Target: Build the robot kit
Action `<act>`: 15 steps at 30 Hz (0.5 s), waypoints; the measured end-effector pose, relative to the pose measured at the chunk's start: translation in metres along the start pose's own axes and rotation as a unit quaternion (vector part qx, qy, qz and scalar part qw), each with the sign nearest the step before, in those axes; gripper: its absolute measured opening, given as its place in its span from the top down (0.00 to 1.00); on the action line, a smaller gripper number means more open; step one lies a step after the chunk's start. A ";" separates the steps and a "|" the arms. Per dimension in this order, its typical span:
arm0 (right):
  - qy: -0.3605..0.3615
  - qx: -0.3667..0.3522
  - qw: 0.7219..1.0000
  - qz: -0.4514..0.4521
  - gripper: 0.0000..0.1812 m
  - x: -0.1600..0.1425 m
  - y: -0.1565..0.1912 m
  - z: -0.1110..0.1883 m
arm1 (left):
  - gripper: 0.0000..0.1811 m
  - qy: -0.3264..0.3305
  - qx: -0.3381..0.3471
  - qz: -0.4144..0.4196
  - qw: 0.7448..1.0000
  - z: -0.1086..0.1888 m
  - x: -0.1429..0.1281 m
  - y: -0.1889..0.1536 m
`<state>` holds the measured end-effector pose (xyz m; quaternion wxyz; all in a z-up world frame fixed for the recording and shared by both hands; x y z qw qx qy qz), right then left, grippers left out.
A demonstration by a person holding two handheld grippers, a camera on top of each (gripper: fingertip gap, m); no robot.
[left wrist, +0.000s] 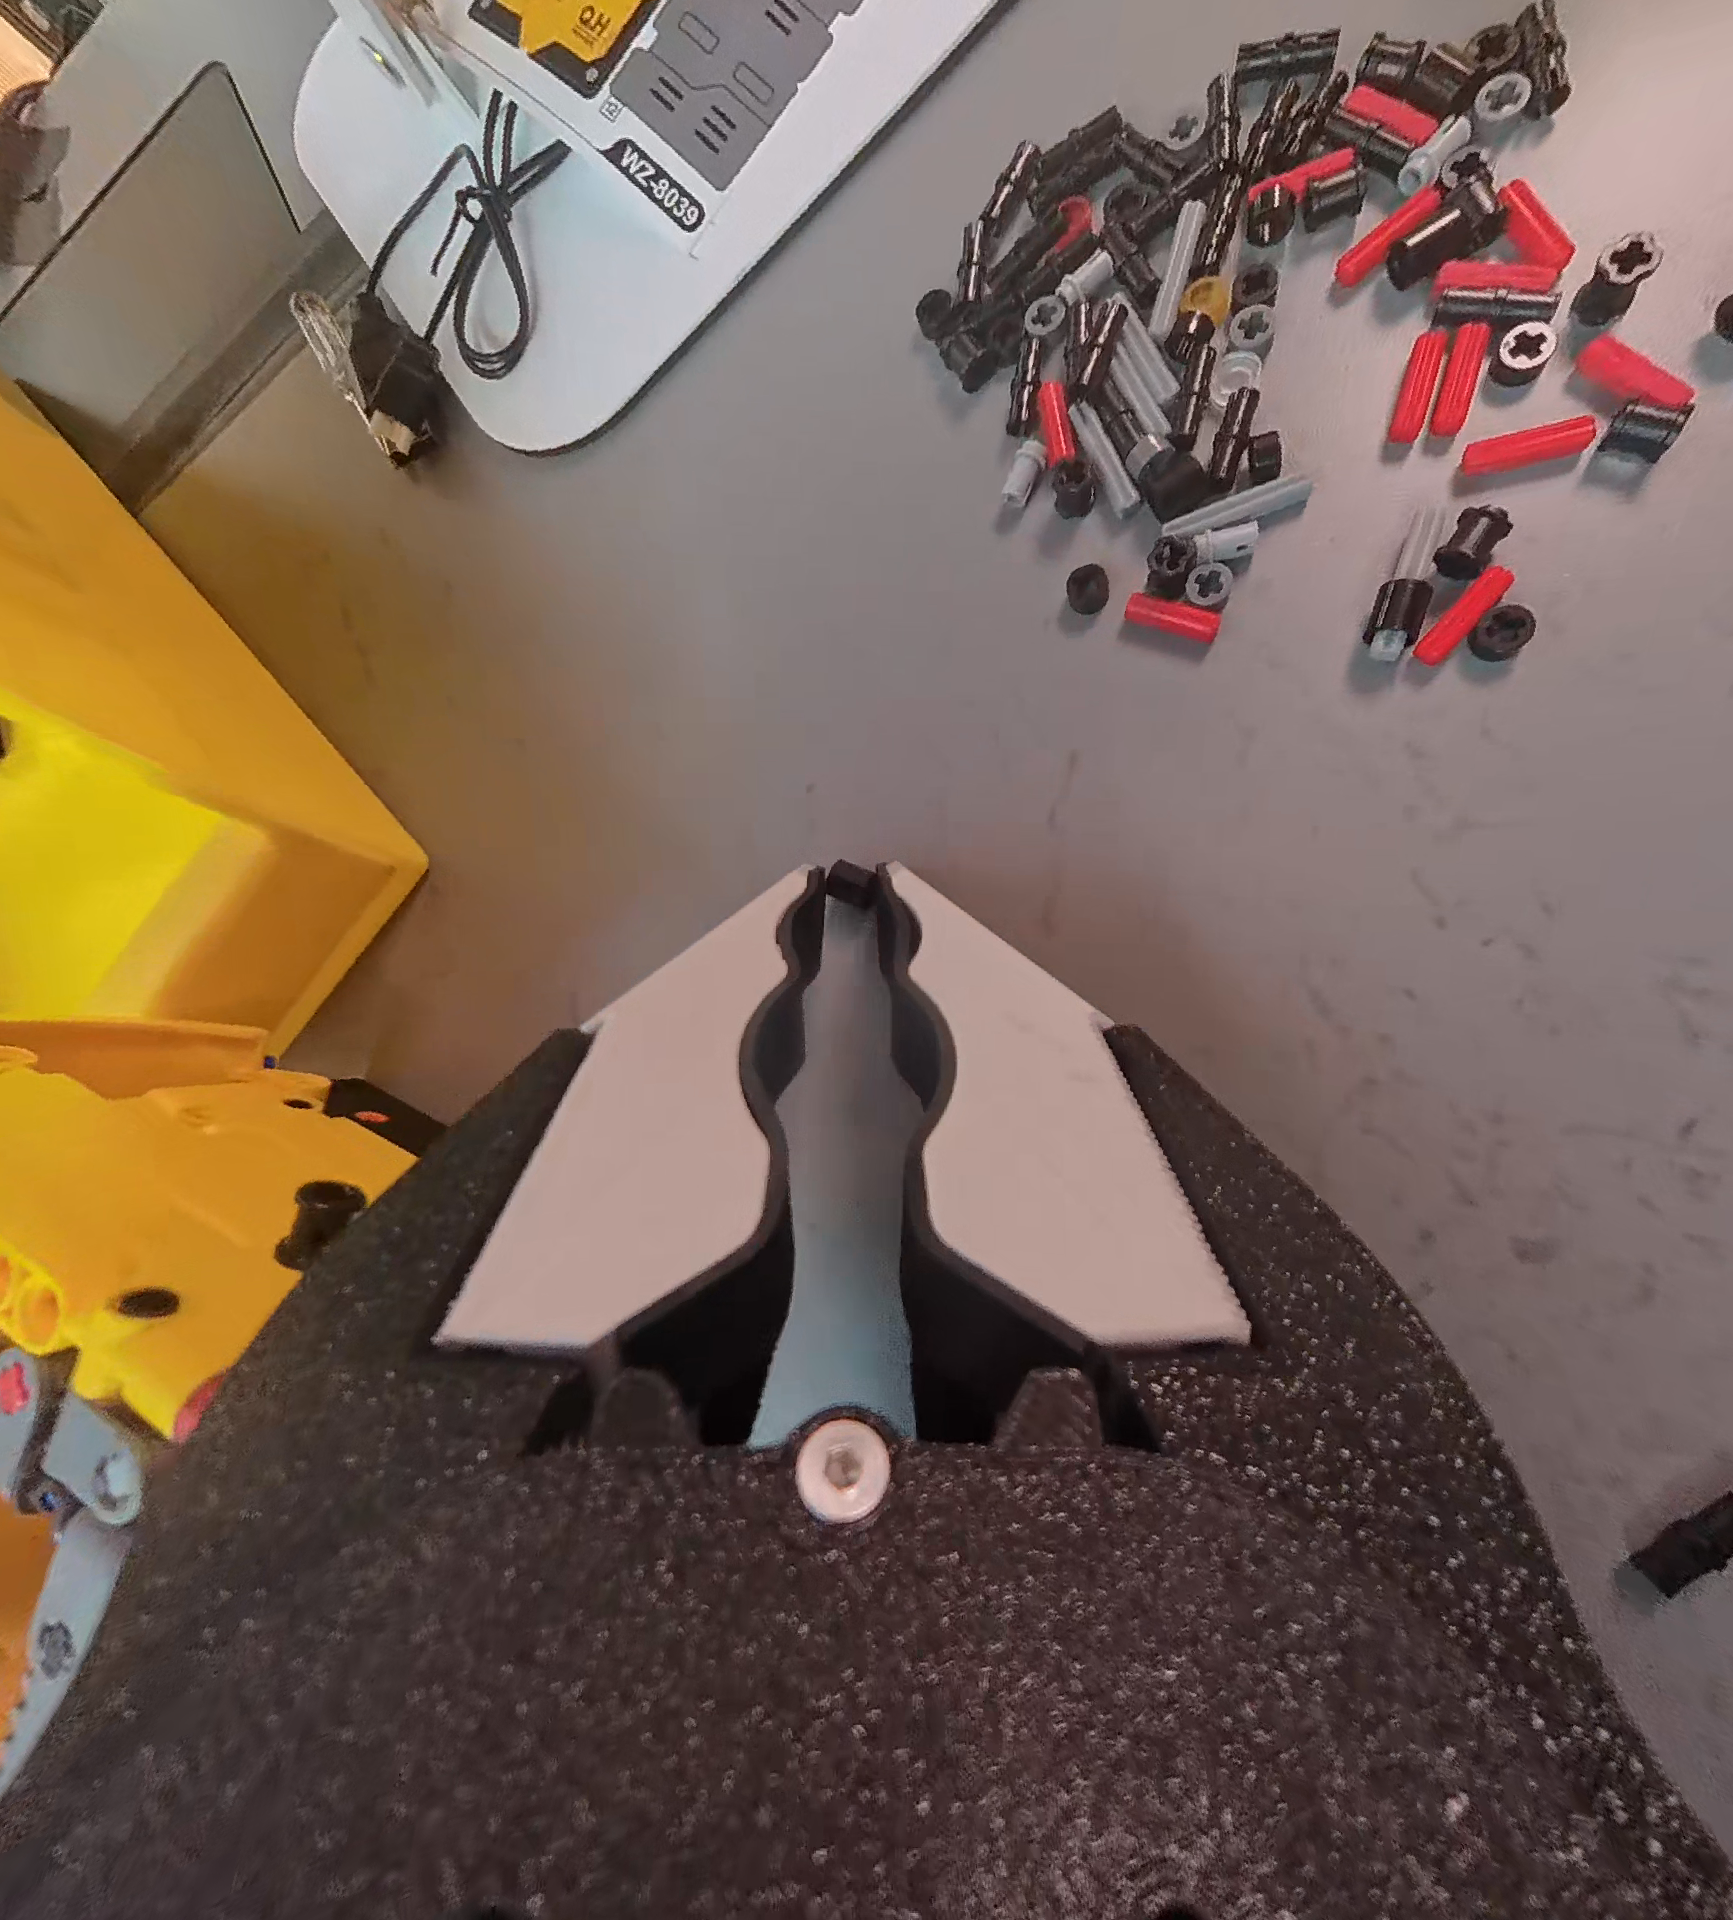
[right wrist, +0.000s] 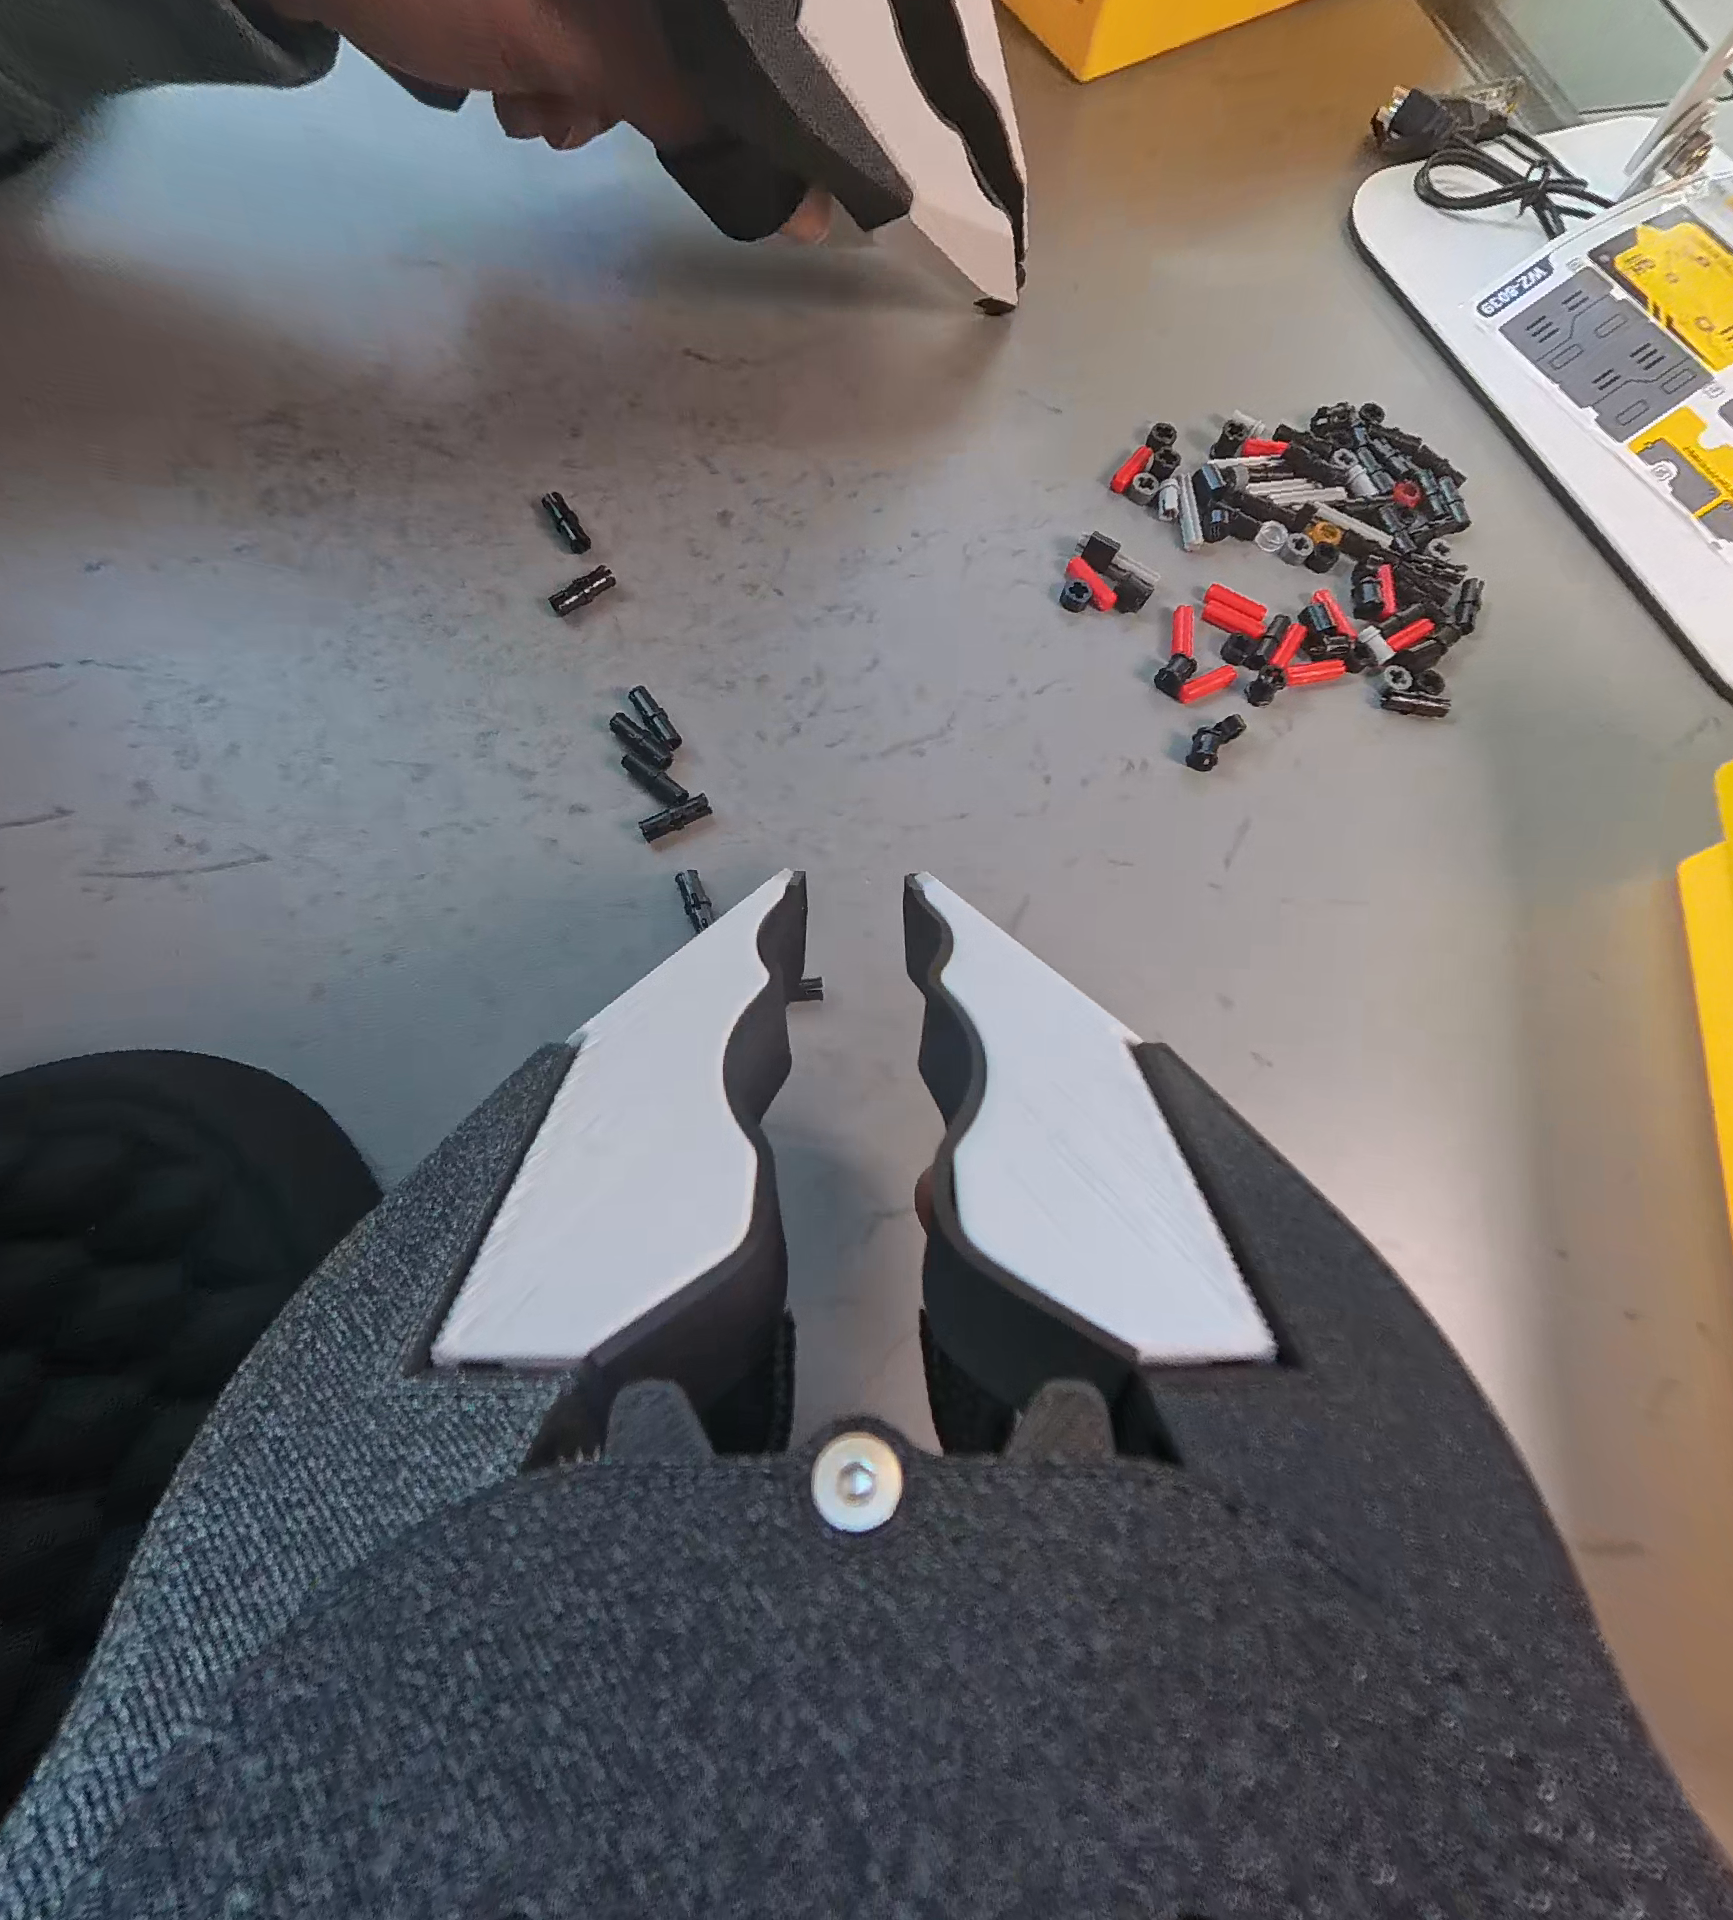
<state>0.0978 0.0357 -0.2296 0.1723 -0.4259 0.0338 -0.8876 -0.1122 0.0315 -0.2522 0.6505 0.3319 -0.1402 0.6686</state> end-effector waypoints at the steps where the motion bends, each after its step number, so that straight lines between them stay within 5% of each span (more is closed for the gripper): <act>1: -0.001 0.000 1.000 -0.001 0.90 0.000 0.000 0.001 | 0.95 -0.001 -0.008 0.010 1.000 0.000 -0.001 0.001; 7: -0.018 -0.011 1.000 -0.003 0.90 0.006 -0.002 0.000 | 0.95 -0.031 -0.095 0.048 0.994 0.007 0.000 -0.013; 10: -0.065 -0.022 0.997 -0.025 0.90 0.020 -0.007 0.000 | 0.95 -0.141 -0.199 0.043 0.969 0.036 0.022 -0.044; 15: -0.221 0.085 0.948 -0.215 0.89 0.070 -0.012 0.007 | 0.95 -0.348 -0.215 -0.141 0.902 0.109 0.046 -0.089</act>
Point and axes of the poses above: each gripper's, where its closed fingertips meet, z back along the fingers, x out of its top, y = z × x across the jaws, the point moved 2 cm from there along z, back along the fingers, and after that the axes turned 8 degrees about z, right-handed, at the moved point
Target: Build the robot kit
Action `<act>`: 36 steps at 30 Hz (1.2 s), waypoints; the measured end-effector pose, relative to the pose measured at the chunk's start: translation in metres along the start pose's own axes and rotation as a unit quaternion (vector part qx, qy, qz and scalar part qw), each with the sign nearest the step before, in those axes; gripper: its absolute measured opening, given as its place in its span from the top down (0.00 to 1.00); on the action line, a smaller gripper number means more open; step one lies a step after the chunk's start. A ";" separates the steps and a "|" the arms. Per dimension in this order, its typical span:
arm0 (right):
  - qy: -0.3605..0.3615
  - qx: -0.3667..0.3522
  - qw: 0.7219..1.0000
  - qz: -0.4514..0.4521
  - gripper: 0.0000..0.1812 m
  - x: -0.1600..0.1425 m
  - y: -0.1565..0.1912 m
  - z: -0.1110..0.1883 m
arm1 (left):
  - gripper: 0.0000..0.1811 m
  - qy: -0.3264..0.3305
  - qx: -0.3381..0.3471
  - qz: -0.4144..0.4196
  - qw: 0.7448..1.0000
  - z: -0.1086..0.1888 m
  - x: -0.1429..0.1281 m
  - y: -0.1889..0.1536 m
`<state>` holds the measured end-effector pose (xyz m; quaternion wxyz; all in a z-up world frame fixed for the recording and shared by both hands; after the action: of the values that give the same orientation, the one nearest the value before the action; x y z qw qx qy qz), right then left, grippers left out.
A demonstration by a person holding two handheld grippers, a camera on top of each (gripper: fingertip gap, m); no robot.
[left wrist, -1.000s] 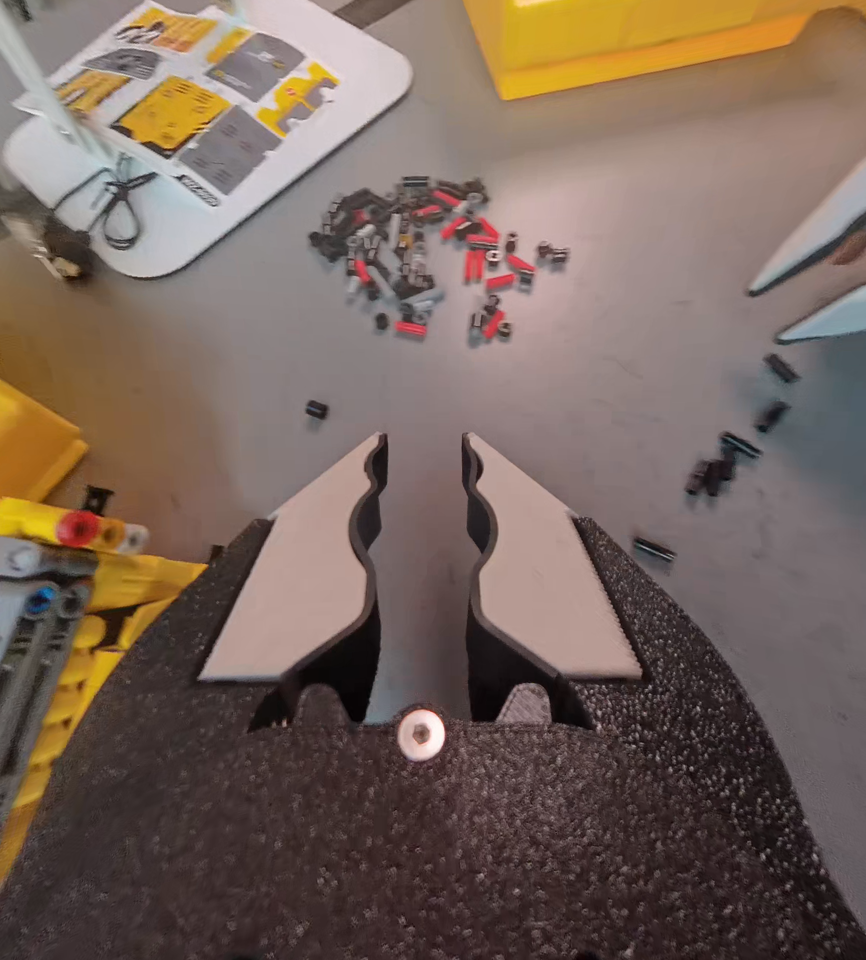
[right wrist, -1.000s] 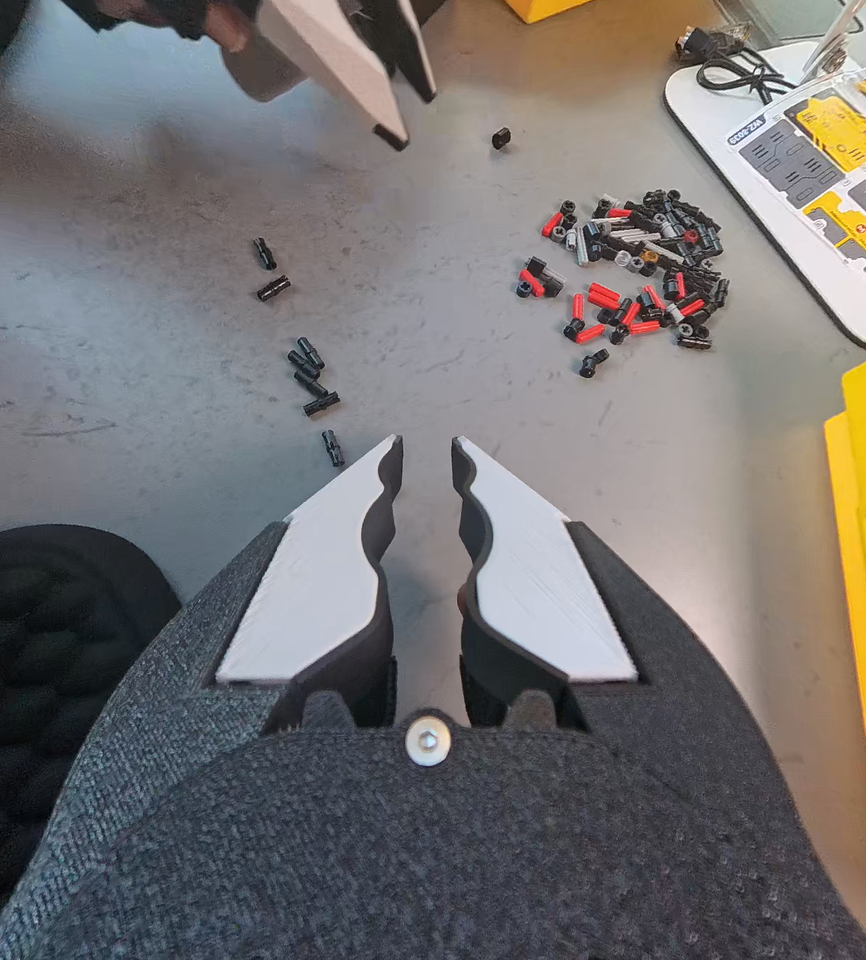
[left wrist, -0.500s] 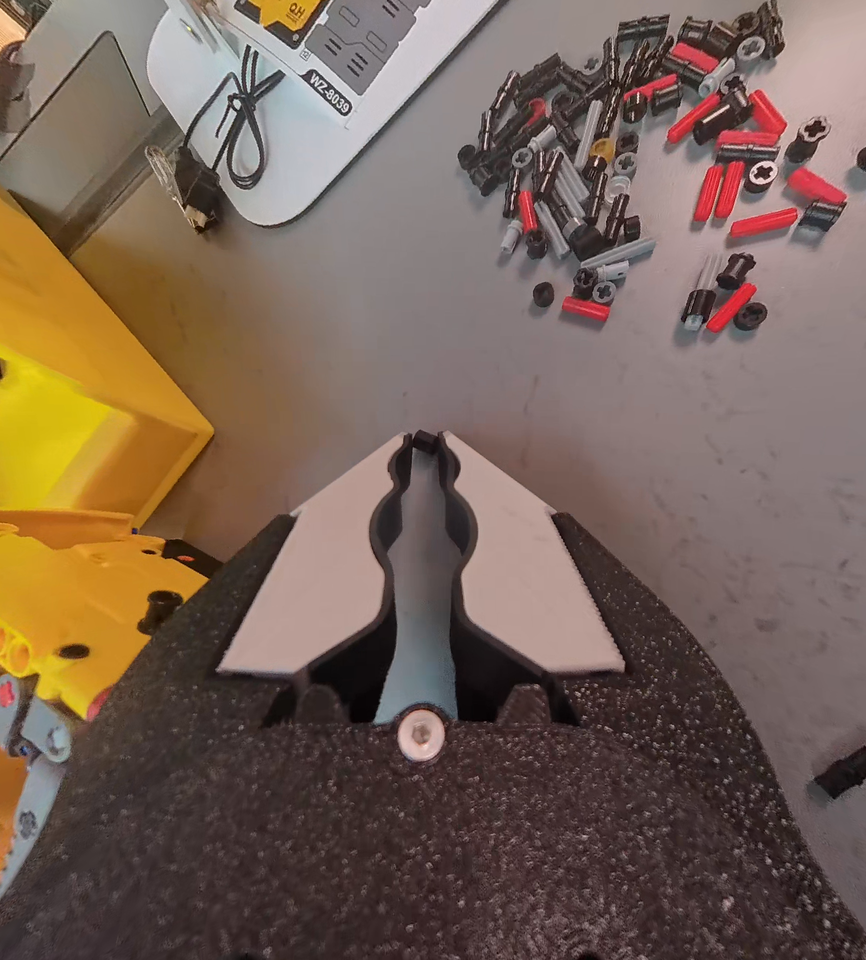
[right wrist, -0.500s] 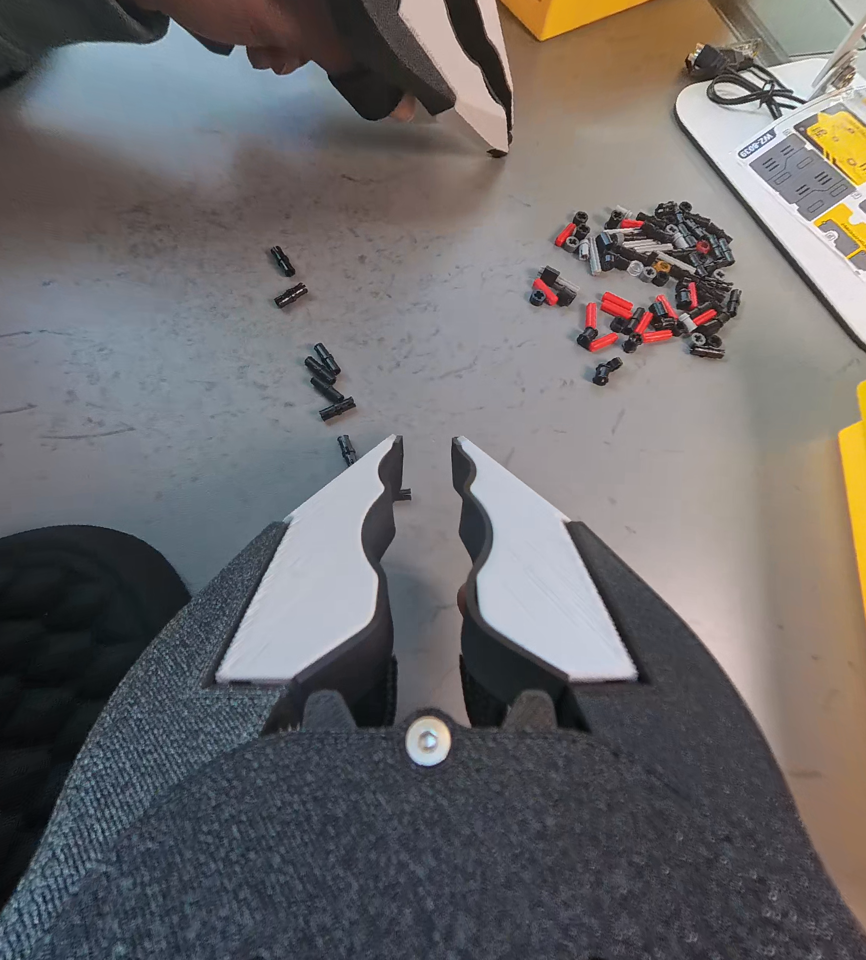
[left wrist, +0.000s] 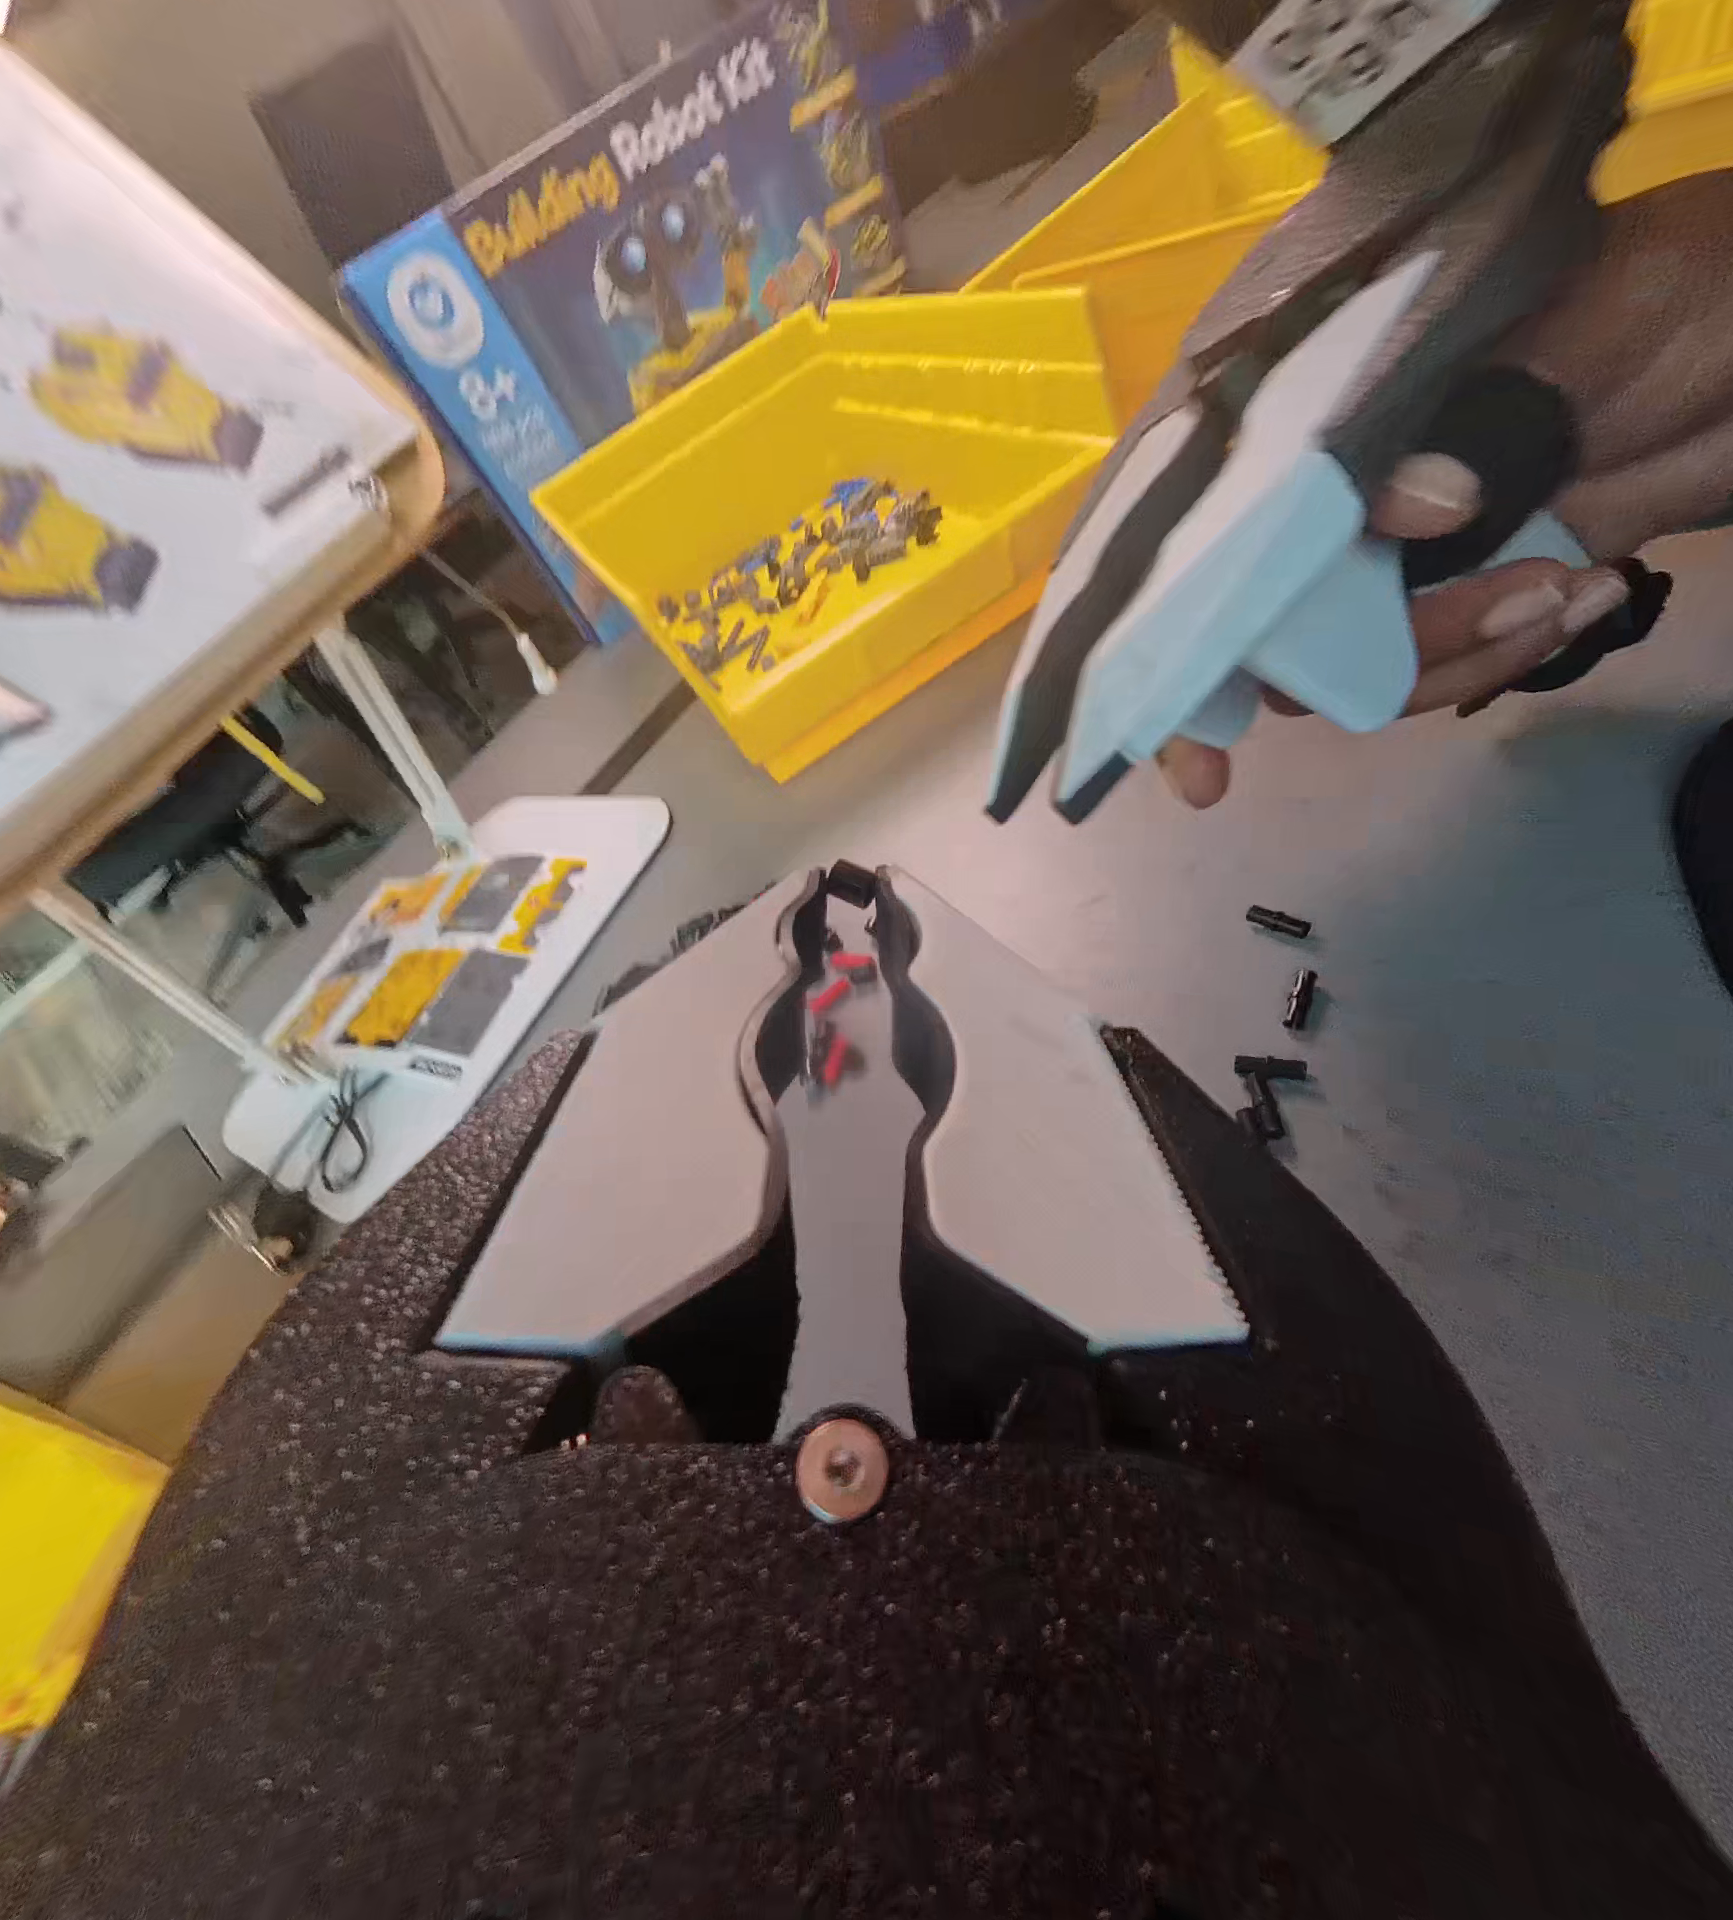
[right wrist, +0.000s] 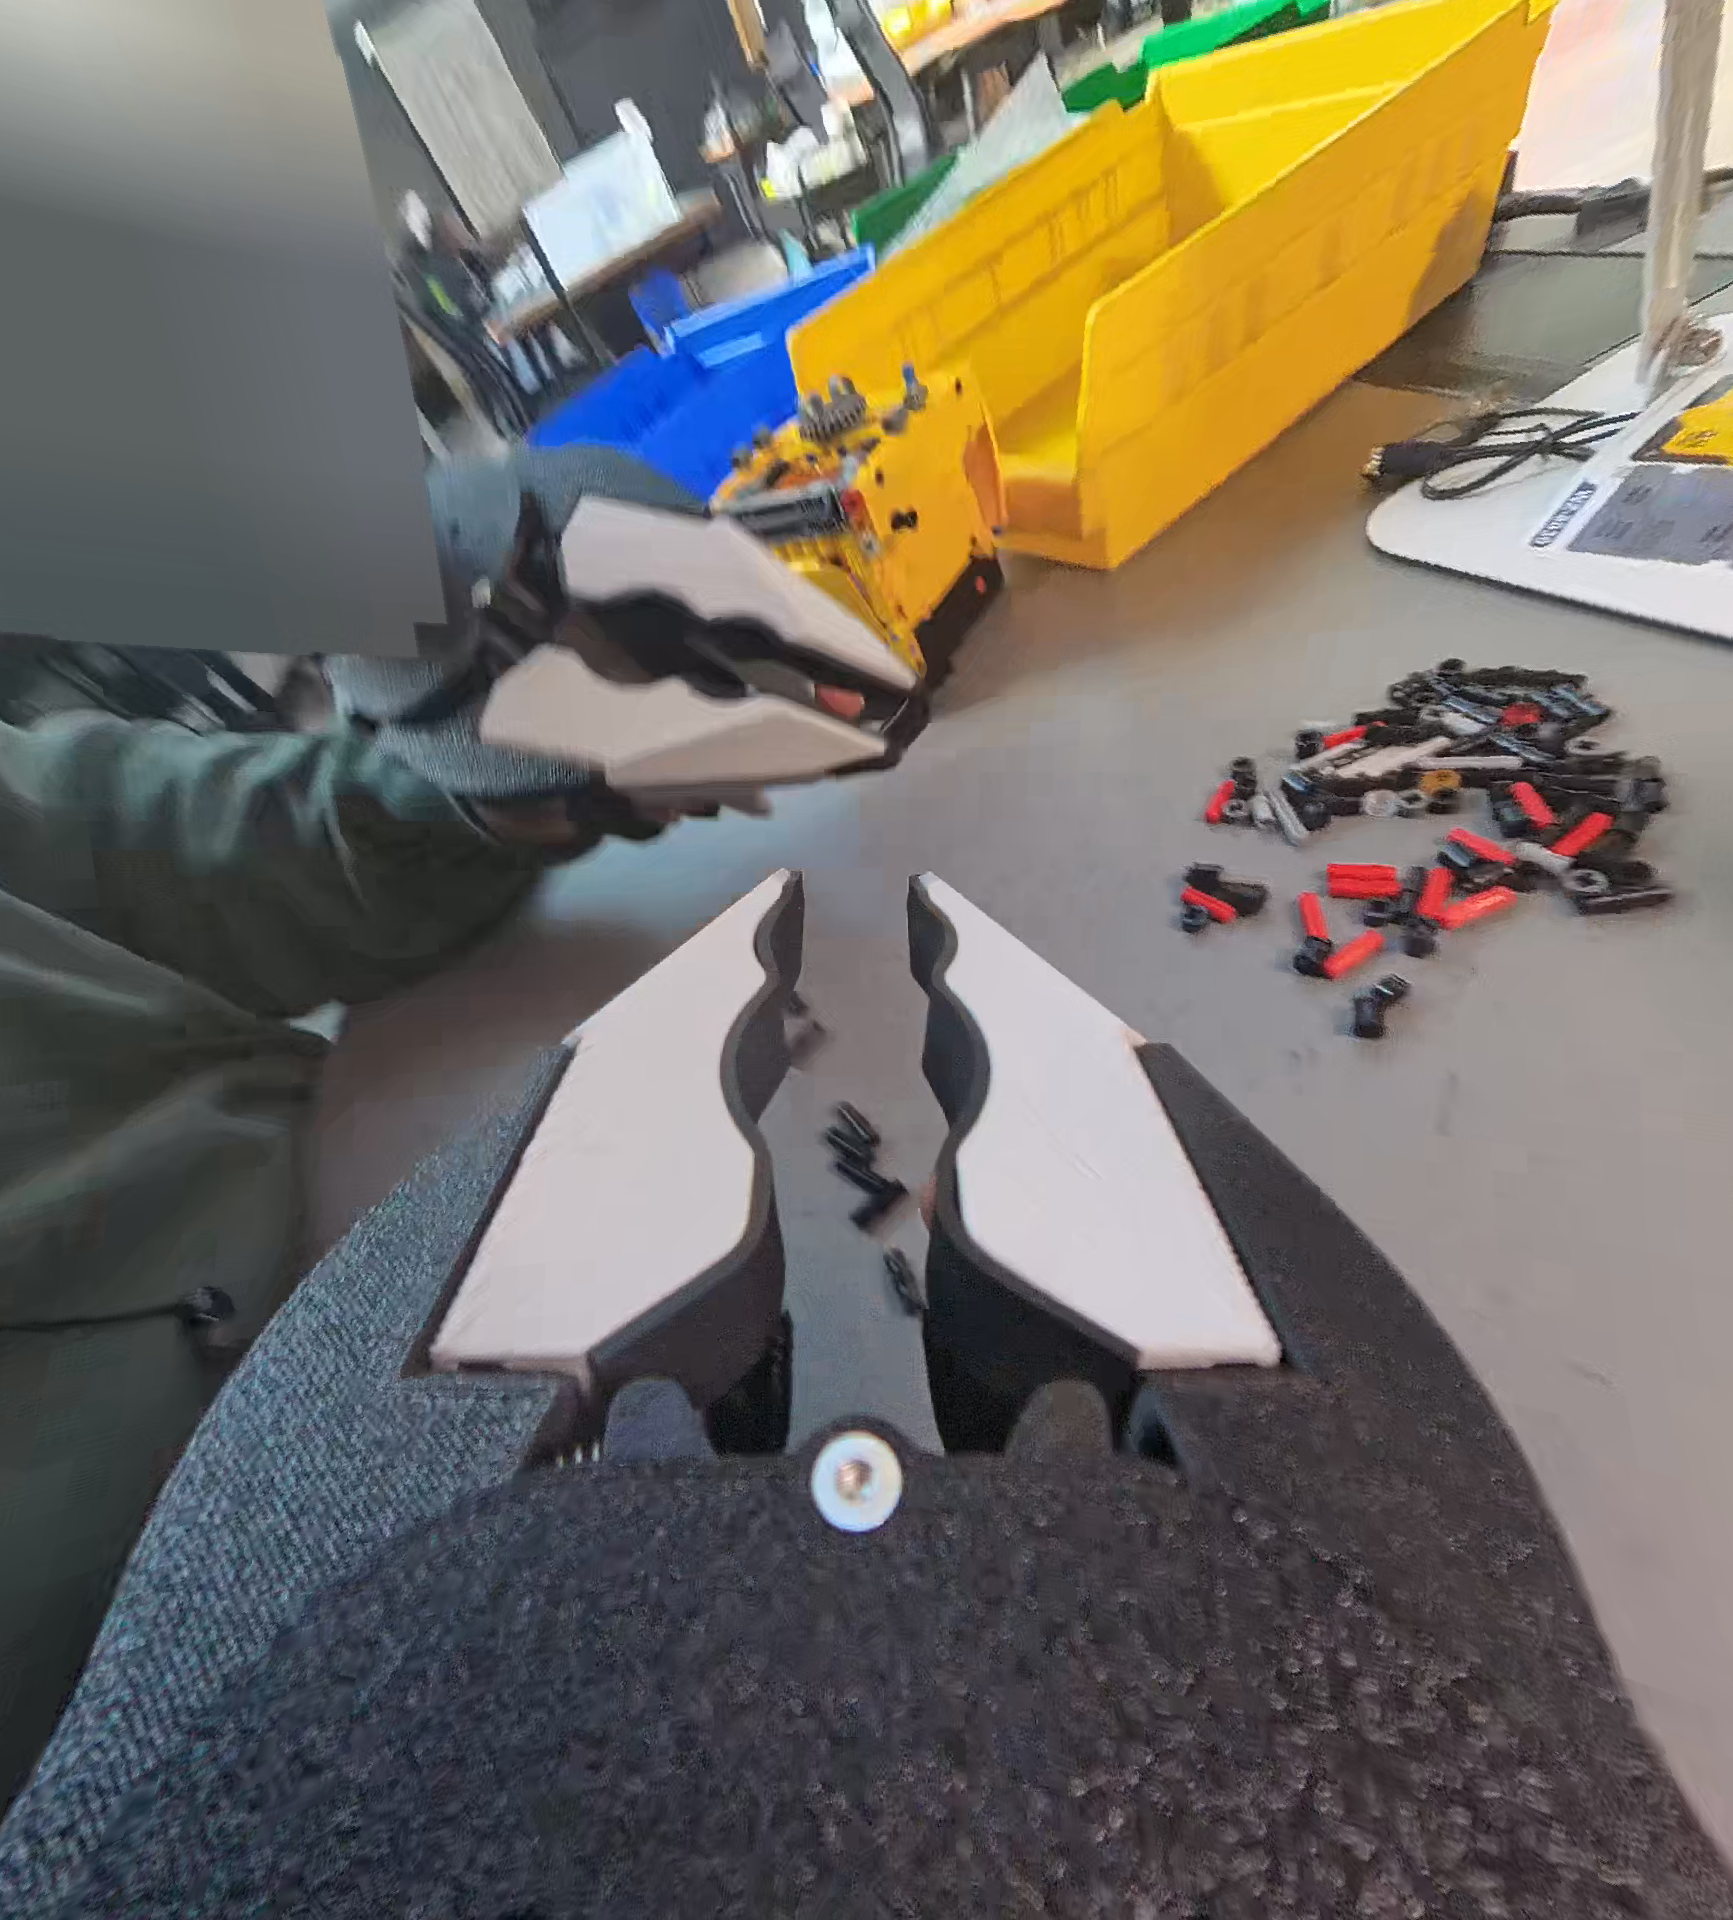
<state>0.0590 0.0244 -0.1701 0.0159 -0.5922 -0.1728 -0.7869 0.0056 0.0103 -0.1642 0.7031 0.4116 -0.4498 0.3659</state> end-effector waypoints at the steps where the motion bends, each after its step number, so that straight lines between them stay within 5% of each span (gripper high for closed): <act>1: -0.025 0.031 0.998 -0.043 0.88 0.008 0.004 -0.001 | 0.96 -0.020 -0.003 -0.039 0.999 0.004 0.008 -0.009; 5: -0.051 0.099 0.986 -0.120 0.83 0.021 0.015 -0.007 | 0.96 -0.050 0.000 -0.146 0.988 0.014 0.016 -0.029; 15: -0.005 0.079 0.993 -0.088 0.97 0.014 0.012 -0.018 | 0.96 -0.034 0.038 -0.266 0.963 0.016 0.004 -0.028; 21: 0.000 0.036 0.999 -0.032 0.97 0.028 -0.015 -0.035 | 0.96 -0.032 0.066 -0.146 0.987 0.023 0.003 0.004; 28: 0.114 -0.134 0.979 0.101 0.97 0.000 -0.122 -0.061 | 0.93 0.016 0.063 0.002 0.998 0.037 -0.028 0.029; 36: 0.215 -0.155 0.949 0.169 0.97 -0.027 -0.129 -0.068 | 0.92 0.032 0.018 0.083 0.996 0.034 -0.043 0.029</act>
<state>-0.0261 0.1212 -0.2445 0.0931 -0.4251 0.0613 -0.8983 -0.0458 -0.0156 -0.1880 0.6768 0.3735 -0.4534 0.4436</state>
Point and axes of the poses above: each gripper's, where its closed fingertips meet, z back along the fingers, x out of its top, y = z × x across the jaws, the point moved 2 cm from there along z, back along the fingers, and after that the axes turned 8 degrees about z, right-handed, at the moved point
